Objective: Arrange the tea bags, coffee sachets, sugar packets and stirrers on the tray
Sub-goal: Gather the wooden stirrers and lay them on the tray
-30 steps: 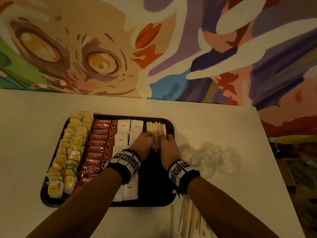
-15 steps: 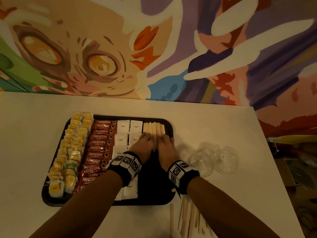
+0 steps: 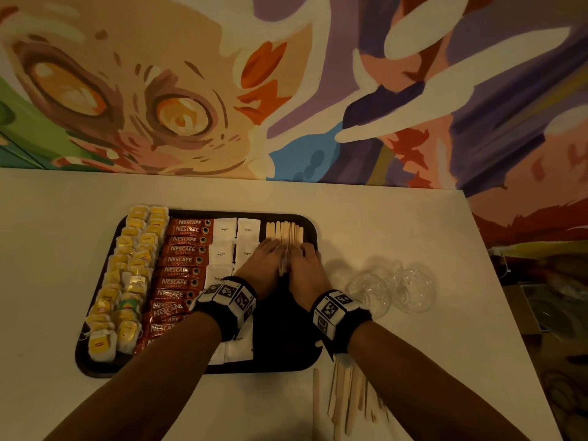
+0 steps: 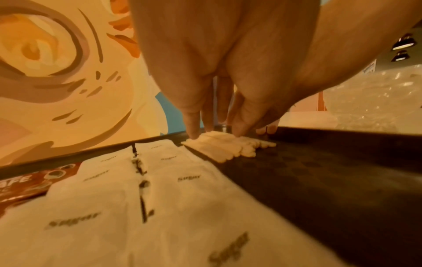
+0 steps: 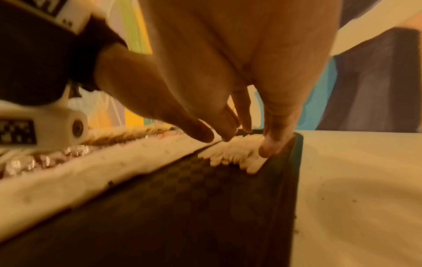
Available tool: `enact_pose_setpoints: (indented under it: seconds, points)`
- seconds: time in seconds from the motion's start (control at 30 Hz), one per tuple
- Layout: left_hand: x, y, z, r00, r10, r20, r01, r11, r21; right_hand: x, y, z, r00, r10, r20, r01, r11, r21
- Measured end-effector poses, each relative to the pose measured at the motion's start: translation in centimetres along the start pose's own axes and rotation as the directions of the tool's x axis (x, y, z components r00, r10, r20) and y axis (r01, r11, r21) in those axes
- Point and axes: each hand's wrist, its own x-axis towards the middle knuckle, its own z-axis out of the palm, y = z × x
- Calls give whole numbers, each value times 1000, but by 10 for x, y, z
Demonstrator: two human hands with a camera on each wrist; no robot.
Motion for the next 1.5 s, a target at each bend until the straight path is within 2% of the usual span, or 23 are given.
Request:
enact_pose_setpoints:
  seconds: [0.1,0.23,0.33,0.4,0.5,0.57,0.63,0.67,0.73,0.8,0.9,1.0,1.07,1.13,1.2,1.3,1.37,1.43,1.5]
  points:
    - [-15,15,-7,993,-77,-94,64,989,-134,-22,1,-19,998,12,-69,1,984,178]
    - [-43,43,-8,986,-43,-161,1,967,-253,-73,9,-51,994,44,-96,-6,930,367]
    - [-71,67,-4,996,-31,-87,1,945,-328,-121,23,-65,993,82,-90,-36,902,430]
    - [-90,82,3,999,-38,28,46,929,-367,-152,37,-65,984,157,-86,-101,884,456]
    - [-111,93,30,955,-158,250,237,914,-329,-190,64,-51,945,309,-105,-246,885,396]
    - [-123,97,52,896,-249,367,349,906,-238,-205,85,-33,888,439,-138,-371,860,349]
    - [-133,102,73,837,-321,443,424,892,-156,-212,97,-18,816,575,-60,-529,784,325]
    - [-137,105,81,818,-350,456,450,884,-128,-213,101,-10,775,631,22,-609,738,292]
    - [-139,112,93,820,-379,429,476,868,-141,-214,98,-3,718,687,107,-690,685,232]
    - [-136,119,98,831,-407,379,505,838,-208,-214,88,0,715,690,109,-695,686,215]
    - [-127,126,105,821,-432,374,555,760,-339,-213,72,8,733,670,119,-680,715,160]
    - [-119,132,106,865,-407,293,496,777,-387,-214,63,18,746,658,99,-665,742,79]
    - [-114,137,101,913,-384,137,407,834,-372,-215,63,22,751,655,83,-659,752,32]
    - [-106,142,91,946,-321,-52,294,912,-287,-214,62,26,750,658,70,-659,752,-9]
    - [-94,146,82,966,-211,-148,200,976,-88,-211,61,31,746,664,54,-663,748,-25]
    - [-77,148,77,982,-187,-38,190,952,240,-206,57,35,738,674,32,-672,739,-57]
    - [-72,151,76,979,-203,37,177,918,356,-202,55,36,734,679,7,-676,732,-79]
    - [-69,154,78,976,-205,77,162,911,379,-201,57,34,731,683,-20,-682,729,-58]
    - [-69,157,80,971,-217,100,178,937,302,-201,61,32,734,679,-3,-679,734,8]
